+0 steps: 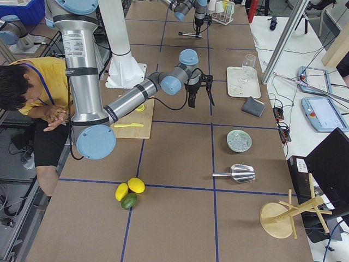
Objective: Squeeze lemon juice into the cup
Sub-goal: 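Lower the metal rod onto the table and open the left gripper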
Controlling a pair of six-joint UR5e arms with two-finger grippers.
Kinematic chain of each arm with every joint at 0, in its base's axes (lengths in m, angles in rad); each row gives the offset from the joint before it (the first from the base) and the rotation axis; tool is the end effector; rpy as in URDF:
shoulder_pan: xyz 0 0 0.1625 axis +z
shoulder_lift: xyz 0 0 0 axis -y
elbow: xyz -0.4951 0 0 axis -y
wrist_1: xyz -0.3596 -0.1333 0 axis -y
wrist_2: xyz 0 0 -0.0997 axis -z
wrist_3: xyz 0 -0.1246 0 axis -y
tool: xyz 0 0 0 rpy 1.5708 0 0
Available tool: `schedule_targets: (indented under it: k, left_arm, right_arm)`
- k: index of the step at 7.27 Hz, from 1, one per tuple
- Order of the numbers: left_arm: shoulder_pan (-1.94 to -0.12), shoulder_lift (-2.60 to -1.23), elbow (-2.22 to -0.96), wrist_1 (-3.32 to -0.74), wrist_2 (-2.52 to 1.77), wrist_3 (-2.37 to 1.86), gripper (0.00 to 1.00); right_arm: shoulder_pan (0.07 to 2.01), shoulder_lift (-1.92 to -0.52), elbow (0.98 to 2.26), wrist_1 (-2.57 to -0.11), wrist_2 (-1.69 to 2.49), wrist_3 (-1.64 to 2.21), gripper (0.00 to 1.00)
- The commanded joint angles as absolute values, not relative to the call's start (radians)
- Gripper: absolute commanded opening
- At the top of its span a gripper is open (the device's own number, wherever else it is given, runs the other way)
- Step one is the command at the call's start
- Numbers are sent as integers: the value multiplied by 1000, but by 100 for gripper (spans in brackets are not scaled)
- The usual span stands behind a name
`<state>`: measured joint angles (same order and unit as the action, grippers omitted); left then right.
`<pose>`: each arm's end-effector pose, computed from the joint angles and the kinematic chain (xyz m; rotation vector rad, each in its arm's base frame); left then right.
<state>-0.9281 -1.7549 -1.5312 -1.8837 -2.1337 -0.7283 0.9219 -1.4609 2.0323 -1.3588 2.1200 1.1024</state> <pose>0.2956 -0.5063 0.6480 -0.0054 0.7094 0.0467 -0.2492 -0.4415 0.4651 0.0891 -0.9194 0.2059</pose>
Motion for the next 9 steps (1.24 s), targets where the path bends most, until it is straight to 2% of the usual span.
schedule_targets:
  k: [1,3,5,7,9]
  left_arm:
    - [-928,-1755,-1537,-1884,-2134,-727,72]
    - [-928,-1756,-1543,-1884,-2132,-718,73]
    - [-945,-1747,-1645,-1879,-2129,-678,73]
    - [-1137,-1717,-1709,-1862,-2144,-471,73]
    - [-1342,-1674,-1688,-1862,-2274,-231,73]
  right_arm:
    - [922,-1460,2034,-1359,2120,1104,100]
    - [922,-1460,2039,-1359,2120,1104,100]
    - [930,-1462,2040,-1359,2126,1088,100]
    - [1093,-1460,1973,-1374,2274,896,100]
    - [1266,-1477,1846,-1377,2399,608,100]
